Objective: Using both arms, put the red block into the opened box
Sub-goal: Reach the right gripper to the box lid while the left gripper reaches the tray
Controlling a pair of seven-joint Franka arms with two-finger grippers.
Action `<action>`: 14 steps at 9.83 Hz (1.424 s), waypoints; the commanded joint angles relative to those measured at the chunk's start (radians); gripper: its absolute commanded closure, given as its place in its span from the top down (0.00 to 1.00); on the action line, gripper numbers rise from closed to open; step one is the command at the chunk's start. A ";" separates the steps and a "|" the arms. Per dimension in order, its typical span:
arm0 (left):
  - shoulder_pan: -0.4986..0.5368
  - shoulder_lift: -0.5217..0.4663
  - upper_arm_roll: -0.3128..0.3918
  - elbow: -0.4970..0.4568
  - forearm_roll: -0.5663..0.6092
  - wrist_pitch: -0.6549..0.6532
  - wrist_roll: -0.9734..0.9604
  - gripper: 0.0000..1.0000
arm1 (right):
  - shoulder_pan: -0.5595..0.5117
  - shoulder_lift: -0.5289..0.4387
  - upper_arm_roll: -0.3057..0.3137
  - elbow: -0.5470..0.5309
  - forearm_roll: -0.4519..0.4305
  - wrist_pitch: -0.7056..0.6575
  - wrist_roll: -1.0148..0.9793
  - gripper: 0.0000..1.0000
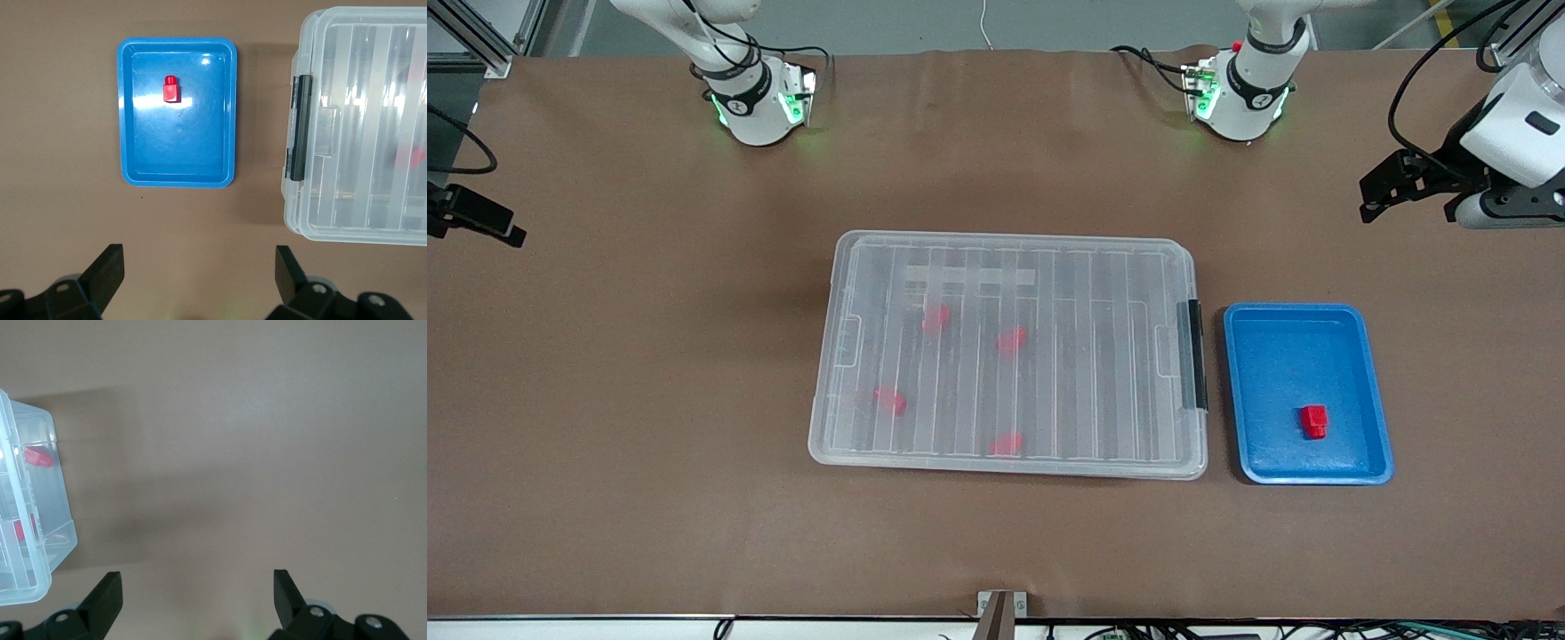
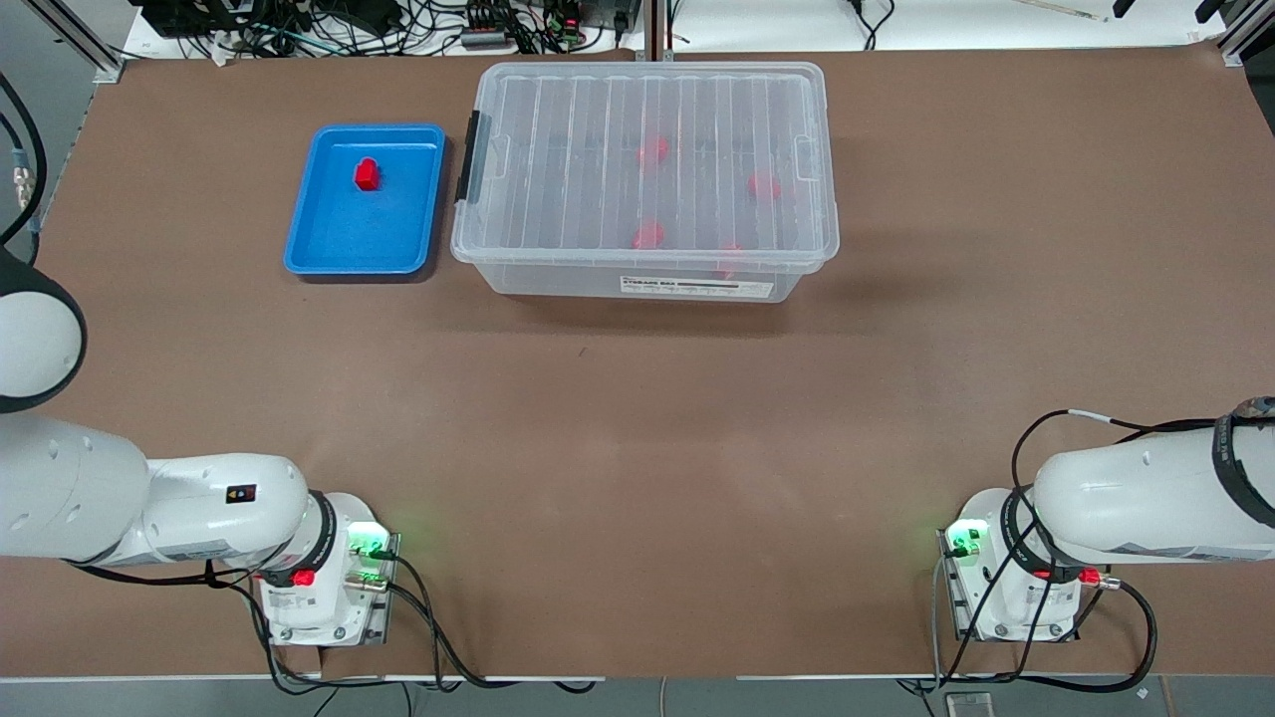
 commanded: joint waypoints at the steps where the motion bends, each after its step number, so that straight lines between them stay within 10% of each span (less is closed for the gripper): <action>1: 0.000 0.022 -0.002 -0.004 0.001 0.002 -0.010 1.00 | -0.013 -0.020 0.004 -0.022 0.015 0.001 -0.008 1.00; 7: 0.068 0.175 0.007 0.001 0.006 0.048 0.006 1.00 | 0.215 0.087 0.022 -0.019 0.019 0.074 0.140 1.00; 14: 0.122 0.700 0.009 0.001 0.177 0.577 0.003 1.00 | 0.437 0.342 0.021 -0.171 0.005 0.465 0.224 1.00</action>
